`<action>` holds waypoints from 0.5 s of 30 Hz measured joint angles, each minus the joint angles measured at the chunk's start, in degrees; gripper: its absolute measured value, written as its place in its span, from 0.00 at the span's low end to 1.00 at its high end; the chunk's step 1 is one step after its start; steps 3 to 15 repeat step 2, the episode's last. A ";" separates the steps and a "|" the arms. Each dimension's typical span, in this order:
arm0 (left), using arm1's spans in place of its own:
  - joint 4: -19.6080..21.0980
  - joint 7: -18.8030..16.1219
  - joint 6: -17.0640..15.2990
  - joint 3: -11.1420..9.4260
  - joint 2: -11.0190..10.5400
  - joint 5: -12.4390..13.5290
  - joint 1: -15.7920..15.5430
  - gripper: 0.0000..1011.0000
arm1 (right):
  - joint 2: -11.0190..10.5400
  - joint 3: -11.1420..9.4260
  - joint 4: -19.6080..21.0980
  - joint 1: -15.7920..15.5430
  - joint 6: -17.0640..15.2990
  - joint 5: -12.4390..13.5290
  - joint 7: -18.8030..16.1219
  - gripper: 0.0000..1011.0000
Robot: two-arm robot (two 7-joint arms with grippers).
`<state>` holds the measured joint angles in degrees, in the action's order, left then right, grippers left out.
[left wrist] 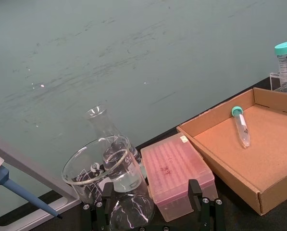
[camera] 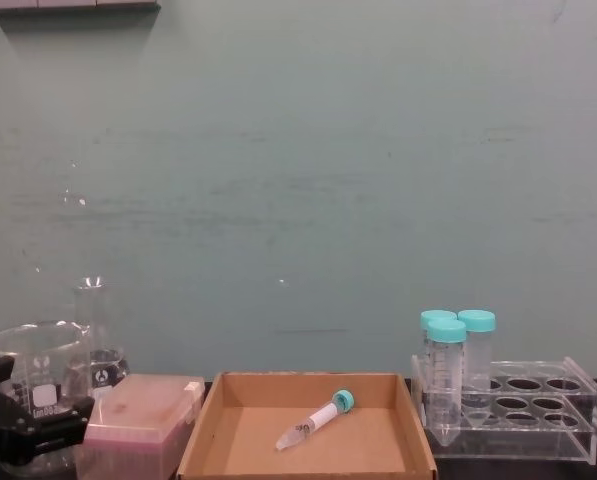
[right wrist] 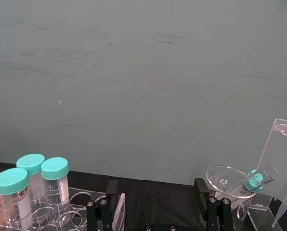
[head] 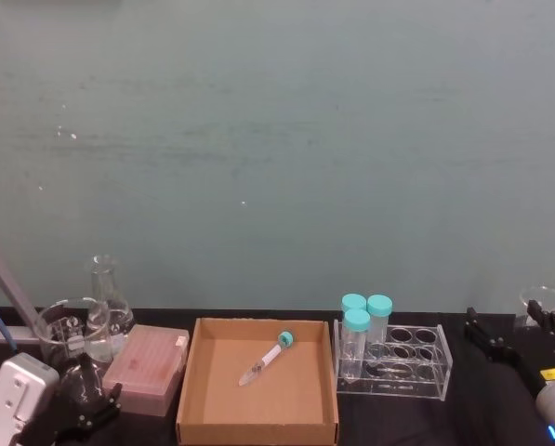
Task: Use the right hand to move the test tube from the test tube rack into the box.
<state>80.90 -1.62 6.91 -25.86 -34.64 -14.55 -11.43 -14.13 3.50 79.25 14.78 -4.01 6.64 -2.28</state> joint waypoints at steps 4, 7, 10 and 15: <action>0.00 0.00 0.00 0.00 0.00 0.00 0.00 0.99 | 0.00 0.00 0.00 0.00 0.02 -0.01 0.01 0.99; 0.00 0.00 0.00 0.00 0.00 0.00 0.00 0.99 | 0.00 0.00 0.00 0.00 0.02 -0.01 0.01 0.99; 0.00 0.00 0.00 0.00 0.00 0.00 0.00 0.99 | 0.00 0.00 0.00 0.00 0.02 -0.01 0.01 0.99; 0.00 0.00 0.00 0.00 0.00 0.00 0.00 0.99 | 0.00 0.00 0.00 0.00 0.02 -0.01 0.01 0.99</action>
